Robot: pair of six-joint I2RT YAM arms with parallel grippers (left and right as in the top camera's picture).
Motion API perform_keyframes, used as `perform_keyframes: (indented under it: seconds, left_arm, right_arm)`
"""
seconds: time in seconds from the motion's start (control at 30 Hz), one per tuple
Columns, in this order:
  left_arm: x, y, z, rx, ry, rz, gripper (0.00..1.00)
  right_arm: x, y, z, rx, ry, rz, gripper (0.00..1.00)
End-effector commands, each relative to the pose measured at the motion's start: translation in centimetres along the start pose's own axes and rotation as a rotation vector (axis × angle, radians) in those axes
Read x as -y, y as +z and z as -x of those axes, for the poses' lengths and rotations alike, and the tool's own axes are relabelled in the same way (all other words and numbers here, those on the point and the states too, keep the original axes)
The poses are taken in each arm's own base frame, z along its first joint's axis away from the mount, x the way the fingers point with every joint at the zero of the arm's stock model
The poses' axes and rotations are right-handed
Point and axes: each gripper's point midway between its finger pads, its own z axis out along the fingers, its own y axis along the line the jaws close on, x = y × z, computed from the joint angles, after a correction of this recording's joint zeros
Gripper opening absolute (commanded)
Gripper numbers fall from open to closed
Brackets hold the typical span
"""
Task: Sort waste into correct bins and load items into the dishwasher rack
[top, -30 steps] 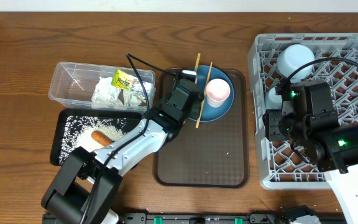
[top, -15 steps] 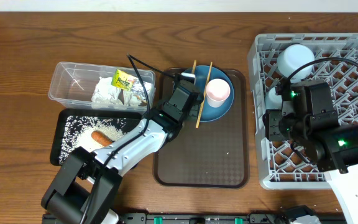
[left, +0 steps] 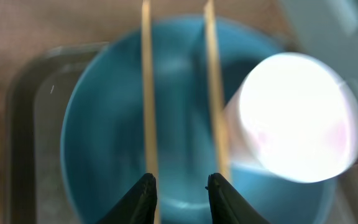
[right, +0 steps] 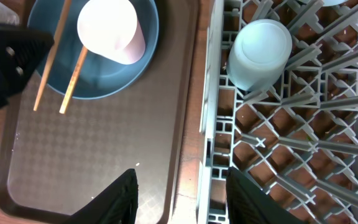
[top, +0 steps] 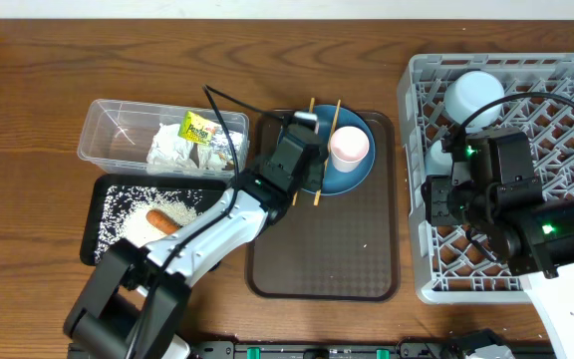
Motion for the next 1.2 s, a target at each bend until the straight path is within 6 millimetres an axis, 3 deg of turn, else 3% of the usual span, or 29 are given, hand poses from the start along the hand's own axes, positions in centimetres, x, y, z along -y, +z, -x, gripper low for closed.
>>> perform_keyframes:
  seconds: [0.0,0.13,0.27,0.47,0.9,1.17]
  left_arm:
    - [3.8,-2.9,4.8,0.104,0.004,-0.132,0.33]
    - [5.3,-2.9,4.9,0.116,0.019,-0.165,0.36]
    - [6.2,-1.6,4.1,0.106,0.034,-0.173,0.37]
    - [3.7,0.8,3.1,0.102,0.034,-0.030,0.37]
    - [4.1,1.1,2.1,0.076,0.020,-0.038,0.37]
    - [3.7,2.6,0.7,0.040,0.023,-0.022,0.36]
  right_arm:
    - [0.2,-0.1,0.1,0.005,0.013,-0.006,0.45]
    - [0.2,-0.1,0.1,0.007,0.013,-0.005,0.45]
    - [0.2,-0.1,0.1,0.006,0.013,-0.005,0.45]
    - [0.3,-0.1,-0.1,0.000,0.012,-0.007,0.46]
    - [0.3,-0.1,-0.1,-0.004,0.013,-0.007,0.46]
    - [0.3,-0.1,-0.3,-0.009,0.013,-0.009,0.46]
